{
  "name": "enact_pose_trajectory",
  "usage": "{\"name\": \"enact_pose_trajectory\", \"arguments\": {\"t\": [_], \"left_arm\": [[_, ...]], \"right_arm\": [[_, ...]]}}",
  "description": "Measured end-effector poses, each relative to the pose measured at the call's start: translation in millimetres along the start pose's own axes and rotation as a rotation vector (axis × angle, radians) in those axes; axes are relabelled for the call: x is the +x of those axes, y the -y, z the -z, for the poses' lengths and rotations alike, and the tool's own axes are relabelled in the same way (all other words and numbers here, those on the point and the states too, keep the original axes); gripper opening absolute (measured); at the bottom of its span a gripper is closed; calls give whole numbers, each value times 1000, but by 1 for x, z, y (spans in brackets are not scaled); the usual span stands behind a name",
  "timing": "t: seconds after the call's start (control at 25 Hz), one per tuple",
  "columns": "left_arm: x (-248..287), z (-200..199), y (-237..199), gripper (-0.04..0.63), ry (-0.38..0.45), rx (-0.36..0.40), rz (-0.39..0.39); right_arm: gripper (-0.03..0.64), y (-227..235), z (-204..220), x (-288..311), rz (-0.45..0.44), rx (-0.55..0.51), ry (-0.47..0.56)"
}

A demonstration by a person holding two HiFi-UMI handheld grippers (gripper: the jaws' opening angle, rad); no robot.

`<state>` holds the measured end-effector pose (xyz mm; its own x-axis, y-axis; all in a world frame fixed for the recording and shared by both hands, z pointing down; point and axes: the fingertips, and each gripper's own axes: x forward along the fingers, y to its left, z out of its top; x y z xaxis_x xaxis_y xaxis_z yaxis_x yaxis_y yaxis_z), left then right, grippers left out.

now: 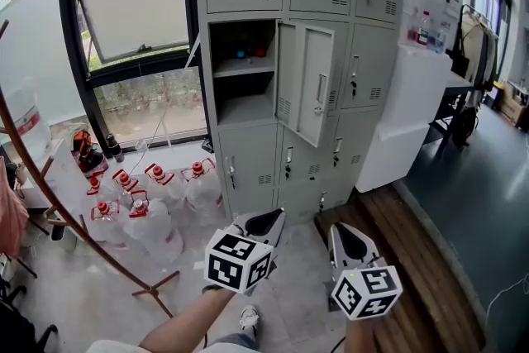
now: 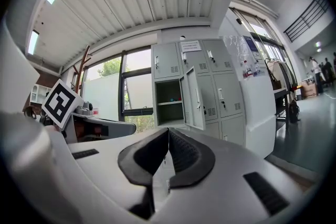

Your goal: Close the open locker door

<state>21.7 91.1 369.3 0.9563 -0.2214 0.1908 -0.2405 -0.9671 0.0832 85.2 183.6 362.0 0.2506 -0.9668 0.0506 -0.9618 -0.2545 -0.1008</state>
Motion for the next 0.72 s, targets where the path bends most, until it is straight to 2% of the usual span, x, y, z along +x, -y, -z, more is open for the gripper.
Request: {"name": "enact_pose_trajectory", "arguments": {"t": [0.4, 0.72], "left_arm": [[87, -16, -66, 6, -2, -37, 39], [145, -34, -110, 6, 3, -48, 100]], "right_arm": [[6, 41, -7, 95, 33, -24, -43], [5, 63, -19, 161, 74, -37, -48]]}}
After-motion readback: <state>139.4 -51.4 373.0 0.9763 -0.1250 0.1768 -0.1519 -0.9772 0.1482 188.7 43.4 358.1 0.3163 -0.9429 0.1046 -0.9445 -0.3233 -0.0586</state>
